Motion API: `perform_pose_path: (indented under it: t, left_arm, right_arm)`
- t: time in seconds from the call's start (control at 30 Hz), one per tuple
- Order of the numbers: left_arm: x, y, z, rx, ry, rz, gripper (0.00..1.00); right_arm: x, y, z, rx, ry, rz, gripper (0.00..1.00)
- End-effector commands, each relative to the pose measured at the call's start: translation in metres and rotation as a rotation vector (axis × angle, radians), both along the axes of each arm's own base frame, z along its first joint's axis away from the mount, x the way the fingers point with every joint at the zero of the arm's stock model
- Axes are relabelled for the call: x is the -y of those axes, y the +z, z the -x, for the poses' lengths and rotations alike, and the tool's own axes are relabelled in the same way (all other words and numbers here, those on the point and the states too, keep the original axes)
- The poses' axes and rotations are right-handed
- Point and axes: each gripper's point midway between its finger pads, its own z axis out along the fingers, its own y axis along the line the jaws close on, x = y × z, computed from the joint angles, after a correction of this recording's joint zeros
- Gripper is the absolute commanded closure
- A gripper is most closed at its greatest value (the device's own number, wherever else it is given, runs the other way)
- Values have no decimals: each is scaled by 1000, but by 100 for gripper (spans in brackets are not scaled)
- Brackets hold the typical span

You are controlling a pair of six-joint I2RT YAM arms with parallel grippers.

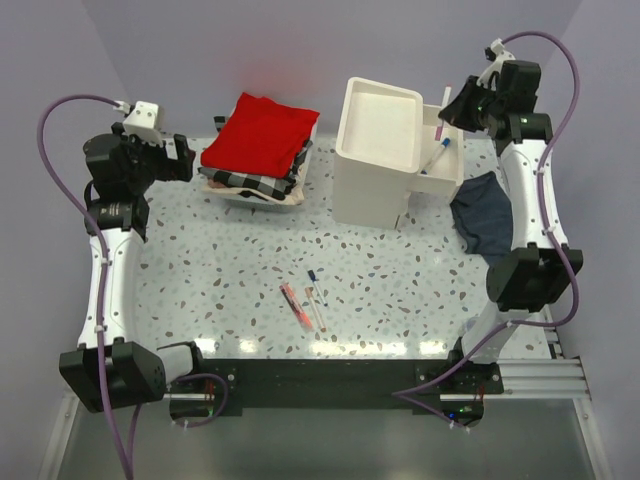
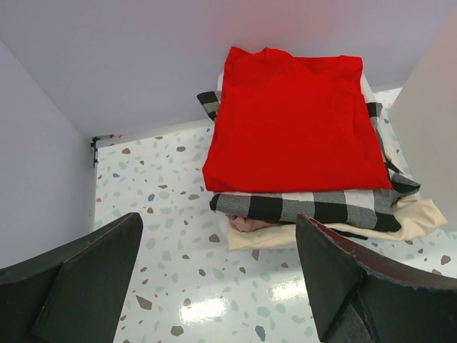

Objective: Sort the stationery into containers
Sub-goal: Place the pen in the drawer.

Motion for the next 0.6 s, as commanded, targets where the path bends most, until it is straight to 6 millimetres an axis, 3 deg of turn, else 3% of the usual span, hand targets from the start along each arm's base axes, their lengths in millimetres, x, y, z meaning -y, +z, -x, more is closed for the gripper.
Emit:
perform_pose_path:
  t: [0.0, 0.07, 0.1, 0.2, 0.37, 0.4, 0.5, 0.53, 0.57]
  left_arm:
    - [-1, 37, 5, 96, 6, -5, 7]
    - [-1, 38, 6, 100, 8, -9, 7]
    - [-2, 38, 6, 100, 11, -9, 7]
    - [-1, 38, 6, 102, 8, -5, 7]
    - [2, 41, 4, 113, -7, 10, 7]
    - [2, 41, 4, 112, -6, 16, 7]
    - [5, 46, 5, 126, -16, 38, 7]
    - [7, 52, 6, 143, -20, 42, 7]
    - [9, 55, 7, 151, -29, 46, 7]
  right_arm:
    - [15, -16, -9, -30, -87, 17, 100]
    - [18, -17, -8, -32, -102, 30, 87]
    - [18, -15, -8, -25, -93, 30, 69]
    - [13, 0, -3, 14, -74, 25, 54]
    - [5, 28, 19, 82, -29, 36, 41]
    - [0, 23, 25, 72, 0, 38, 41]
    - [-35, 15, 60, 70, 175, 114, 42]
    - [-61, 10, 74, 89, 296, 186, 42]
    - [-75, 0, 93, 65, 378, 226, 42]
